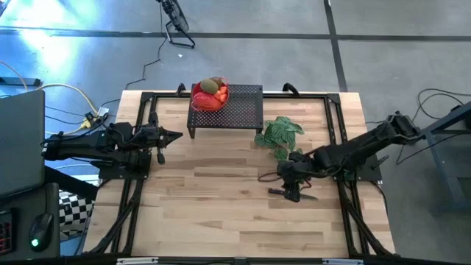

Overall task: Pick & Place Fruit
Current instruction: Put the black knife on the shelf

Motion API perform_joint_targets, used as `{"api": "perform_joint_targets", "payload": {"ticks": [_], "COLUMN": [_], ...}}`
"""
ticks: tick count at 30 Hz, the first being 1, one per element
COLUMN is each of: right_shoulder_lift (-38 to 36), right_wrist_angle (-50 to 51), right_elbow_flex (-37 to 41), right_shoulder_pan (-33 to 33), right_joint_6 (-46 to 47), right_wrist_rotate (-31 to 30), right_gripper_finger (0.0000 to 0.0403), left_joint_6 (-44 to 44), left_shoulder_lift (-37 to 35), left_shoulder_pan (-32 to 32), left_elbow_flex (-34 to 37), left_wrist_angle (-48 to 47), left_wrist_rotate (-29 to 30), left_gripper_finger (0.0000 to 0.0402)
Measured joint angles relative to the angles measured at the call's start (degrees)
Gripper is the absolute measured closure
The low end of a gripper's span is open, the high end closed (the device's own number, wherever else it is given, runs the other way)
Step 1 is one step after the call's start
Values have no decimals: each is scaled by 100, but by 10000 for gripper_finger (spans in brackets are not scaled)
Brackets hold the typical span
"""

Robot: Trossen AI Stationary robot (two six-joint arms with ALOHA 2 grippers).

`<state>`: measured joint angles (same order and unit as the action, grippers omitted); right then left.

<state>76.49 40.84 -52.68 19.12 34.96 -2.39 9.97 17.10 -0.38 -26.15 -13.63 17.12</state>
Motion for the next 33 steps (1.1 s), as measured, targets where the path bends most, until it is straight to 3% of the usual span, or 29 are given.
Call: {"api": "perform_joint_targets", "payload": {"ticks": [3,7,23,33], "right_shoulder_lift": [39,158,1538,1969], "right_wrist_angle": [-215,-246,-433,-449], "right_elbow_flex": [-6,3,-1,-3], "right_shoulder_pan": [128,255,327,340], "right_joint_6": [-357,-465,-31,-27], "right_wrist_rotate": [-197,-343,-263,-195], "right_gripper_finger": [171,142,158,158], "left_joint_6": [-12,-12,-6,-18], "left_shoulder_lift": [0,1,0,2], "left_shoulder_pan": [1,0,0,2], "left_elbow_flex": [0,0,0,0], "left_wrist_angle": [-4,-7,-28,-30], "left_wrist_rotate": [2,4,15,13], "left_gripper_finger": [402,402,402,402]}}
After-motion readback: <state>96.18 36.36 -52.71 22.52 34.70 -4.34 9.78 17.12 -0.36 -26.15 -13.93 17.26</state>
